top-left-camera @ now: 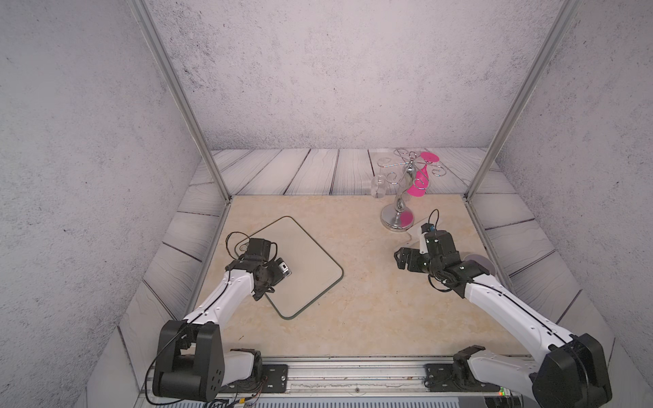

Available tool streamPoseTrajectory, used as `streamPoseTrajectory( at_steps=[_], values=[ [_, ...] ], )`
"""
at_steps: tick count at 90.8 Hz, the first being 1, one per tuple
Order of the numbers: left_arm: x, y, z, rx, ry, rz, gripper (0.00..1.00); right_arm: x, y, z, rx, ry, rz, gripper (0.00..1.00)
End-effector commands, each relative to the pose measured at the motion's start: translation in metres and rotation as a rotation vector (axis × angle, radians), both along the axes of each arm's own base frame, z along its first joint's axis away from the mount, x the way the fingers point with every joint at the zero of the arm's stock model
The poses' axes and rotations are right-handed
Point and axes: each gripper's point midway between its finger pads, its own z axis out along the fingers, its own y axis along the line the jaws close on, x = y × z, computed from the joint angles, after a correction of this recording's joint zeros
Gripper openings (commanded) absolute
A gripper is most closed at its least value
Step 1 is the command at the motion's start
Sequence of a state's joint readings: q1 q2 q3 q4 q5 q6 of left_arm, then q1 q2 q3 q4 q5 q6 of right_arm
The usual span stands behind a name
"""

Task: Align the knife with the edge of the cutting board
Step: Adjust the work surface at the center of the board.

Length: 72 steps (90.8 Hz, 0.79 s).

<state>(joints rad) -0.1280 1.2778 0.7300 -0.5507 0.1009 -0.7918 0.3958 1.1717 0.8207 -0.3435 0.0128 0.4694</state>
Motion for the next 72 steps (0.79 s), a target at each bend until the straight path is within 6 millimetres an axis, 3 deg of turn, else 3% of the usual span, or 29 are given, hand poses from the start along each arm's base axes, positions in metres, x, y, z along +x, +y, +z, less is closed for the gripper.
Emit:
streamPoseTrajectory(
  at_steps=[1, 16, 28, 45, 61, 72],
  values=[
    [-0.007, -0.002, -0.014, -0.016, 0.041, -0.01, 1.0, -0.002, 0.003, -0.004, -0.011, 0.012, 0.016, 0.99],
    [-0.018, -0.022, -0.047, -0.124, 0.166, -0.015, 1.0, -0.003, 0.003, -0.003, -0.022, 0.008, 0.017, 0.99],
    [-0.018, -0.042, -0.054, -0.142, 0.174, -0.05, 1.0, -0.005, 0.002, -0.004, -0.026, 0.006, 0.017, 0.99],
    [-0.006, -0.098, -0.048, -0.163, 0.118, -0.126, 1.0, -0.005, 0.003, -0.007, -0.028, 0.015, 0.018, 0.99],
    [0.012, -0.163, -0.031, -0.149, 0.049, -0.307, 1.0, -0.005, 0.004, -0.011, -0.029, 0.026, 0.021, 0.99],
    [0.029, -0.184, -0.015, -0.121, 0.032, -0.393, 1.0, -0.005, 0.005, -0.016, -0.03, 0.04, 0.025, 0.99]
  ],
)
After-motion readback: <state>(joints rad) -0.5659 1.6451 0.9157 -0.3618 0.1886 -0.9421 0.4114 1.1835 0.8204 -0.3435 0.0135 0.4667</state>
